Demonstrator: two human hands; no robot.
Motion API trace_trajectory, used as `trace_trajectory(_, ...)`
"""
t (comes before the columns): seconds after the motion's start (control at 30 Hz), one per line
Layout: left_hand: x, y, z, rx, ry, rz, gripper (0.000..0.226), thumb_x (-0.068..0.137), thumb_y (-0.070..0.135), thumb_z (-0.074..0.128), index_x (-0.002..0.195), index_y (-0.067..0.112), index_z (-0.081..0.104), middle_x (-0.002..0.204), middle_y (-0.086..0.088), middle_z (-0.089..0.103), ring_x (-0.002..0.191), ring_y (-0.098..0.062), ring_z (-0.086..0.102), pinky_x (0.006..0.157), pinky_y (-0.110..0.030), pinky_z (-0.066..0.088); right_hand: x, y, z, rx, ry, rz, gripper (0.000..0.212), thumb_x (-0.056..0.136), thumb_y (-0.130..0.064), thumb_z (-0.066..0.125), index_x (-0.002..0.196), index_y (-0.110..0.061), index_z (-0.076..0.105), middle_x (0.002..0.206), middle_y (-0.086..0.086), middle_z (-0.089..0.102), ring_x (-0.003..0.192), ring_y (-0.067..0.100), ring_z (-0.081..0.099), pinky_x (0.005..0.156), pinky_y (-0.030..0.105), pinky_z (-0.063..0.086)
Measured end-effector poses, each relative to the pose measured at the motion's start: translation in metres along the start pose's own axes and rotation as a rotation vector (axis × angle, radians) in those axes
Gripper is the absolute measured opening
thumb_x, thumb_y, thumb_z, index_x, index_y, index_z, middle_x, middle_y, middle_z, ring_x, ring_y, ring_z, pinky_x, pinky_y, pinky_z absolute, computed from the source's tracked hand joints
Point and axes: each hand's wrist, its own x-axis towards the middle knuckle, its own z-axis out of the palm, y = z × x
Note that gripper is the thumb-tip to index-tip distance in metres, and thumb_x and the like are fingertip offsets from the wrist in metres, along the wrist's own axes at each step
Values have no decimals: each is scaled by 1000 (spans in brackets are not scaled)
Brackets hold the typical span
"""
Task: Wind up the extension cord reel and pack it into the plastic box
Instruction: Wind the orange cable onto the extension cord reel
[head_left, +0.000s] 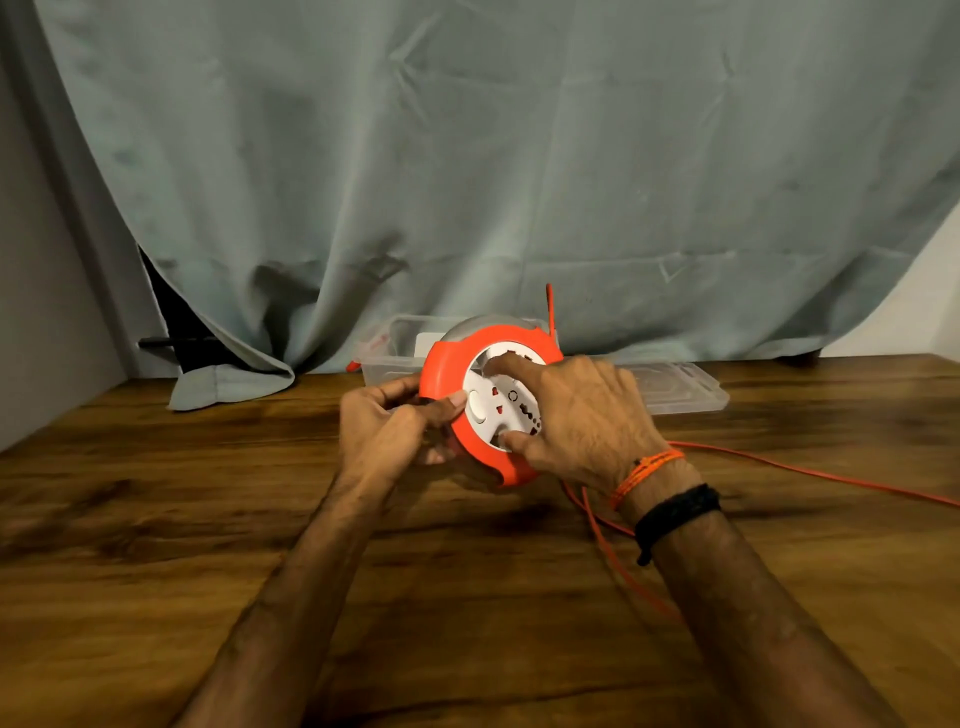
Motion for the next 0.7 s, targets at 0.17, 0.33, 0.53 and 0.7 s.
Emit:
trace_trajectory(0.17,-1,-1,1,40,-14,13,37,71,5,81,107,5,72,84,-8,77,66,-24,74,54,-36,61,0,2,6,-4,-49,-27,67,77,-61,47,140,-42,37,119,1,65,107,31,61,89,40,47)
trace_trajectory(0.33,-1,-2,2,46,-29,30,37,71,6,81,106,5,72,87,-9,77,72,-24,75,56,-37,61,0,0,8,11,25,-19,61,83,-51,58,140,-46,38,115,4,66,108,35,60,83,39,45)
trace_trajectory(0.53,-4,1,5,38,-8,52,34,71,4,81,104,6,72,84,-9,76,67,-25,74,55,-38,61,0,-6,9,53,153,59,62,75,-53,64,134,-42,48,106,3,70,102,33,63,78,36,46)
trace_trajectory(0.7,-5,1,9,42,25,68,35,69,5,82,103,6,72,86,-15,75,73,-38,73,63,-51,60,3,-7,43,845,-6,716,30,80,-46,69,92,-19,68,100,3,75,89,17,69,76,30,55)
